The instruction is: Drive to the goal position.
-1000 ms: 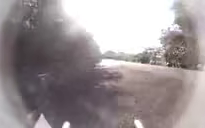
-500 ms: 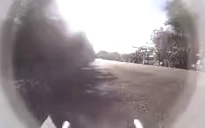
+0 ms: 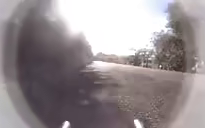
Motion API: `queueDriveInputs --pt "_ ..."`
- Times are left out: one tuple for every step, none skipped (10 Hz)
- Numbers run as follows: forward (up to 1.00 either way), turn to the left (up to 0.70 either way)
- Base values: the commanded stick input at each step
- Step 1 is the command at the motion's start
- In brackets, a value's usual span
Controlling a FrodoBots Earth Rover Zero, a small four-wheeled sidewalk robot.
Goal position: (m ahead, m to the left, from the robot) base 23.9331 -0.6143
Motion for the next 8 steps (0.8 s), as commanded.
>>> queueDriveInputs --pt "0.7 -0.28" --pt "0.7 -0.34" --pt "0.7 -0.3" --pt "0.7 -0.27" --pt "0.7 0.0" --pt "0.7 0.0" --pt "0.7 0.0" --pt "0.7 0.0"
